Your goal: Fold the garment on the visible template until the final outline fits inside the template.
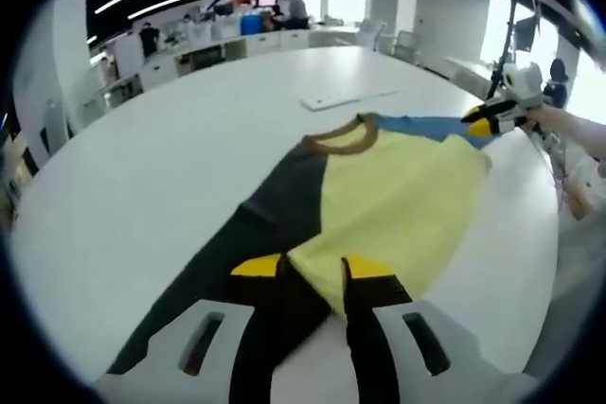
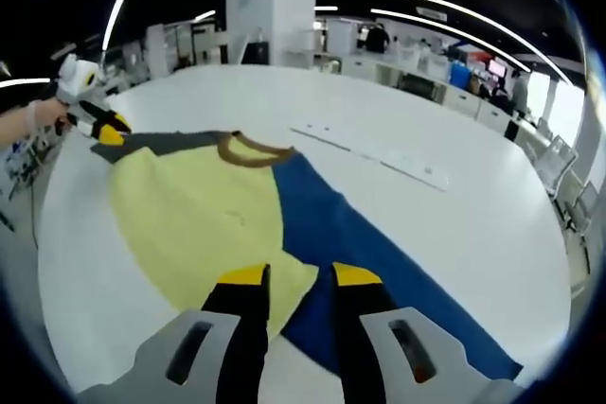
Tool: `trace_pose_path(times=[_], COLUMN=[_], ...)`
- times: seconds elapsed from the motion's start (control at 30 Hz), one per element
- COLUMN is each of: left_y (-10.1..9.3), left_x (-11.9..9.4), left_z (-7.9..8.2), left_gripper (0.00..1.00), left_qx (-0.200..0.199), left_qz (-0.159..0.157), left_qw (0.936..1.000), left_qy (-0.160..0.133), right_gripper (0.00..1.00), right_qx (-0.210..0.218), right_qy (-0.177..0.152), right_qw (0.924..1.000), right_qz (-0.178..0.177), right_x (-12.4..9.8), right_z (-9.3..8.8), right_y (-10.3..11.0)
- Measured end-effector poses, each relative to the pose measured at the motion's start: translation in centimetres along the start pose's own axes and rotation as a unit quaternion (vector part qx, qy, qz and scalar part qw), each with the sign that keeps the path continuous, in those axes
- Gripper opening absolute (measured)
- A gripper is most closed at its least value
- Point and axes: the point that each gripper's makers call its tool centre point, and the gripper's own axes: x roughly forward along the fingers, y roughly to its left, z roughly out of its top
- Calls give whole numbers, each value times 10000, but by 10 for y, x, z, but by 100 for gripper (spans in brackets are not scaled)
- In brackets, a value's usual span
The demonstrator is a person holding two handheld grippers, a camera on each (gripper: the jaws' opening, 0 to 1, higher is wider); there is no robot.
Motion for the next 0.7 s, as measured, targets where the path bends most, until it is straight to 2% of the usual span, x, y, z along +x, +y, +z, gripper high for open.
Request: trace_pose_path(times=[0.23, 0.7], left_y=[-4, -23], left_x=[-6, -25], left_z=[-2, -10], left_gripper=[27, 47], left_qx=[25, 262], left_qz=[-54, -201], left_qw=[10000, 9990], left_qy=[48, 293], right_gripper=[32, 44], right_qx=[-38, -32], right_qy=[3, 34], right_qw=[10000, 9999], right_qz=[24, 142], right_x=[-6, -21], right_z=[1, -1], right_y=[4, 17])
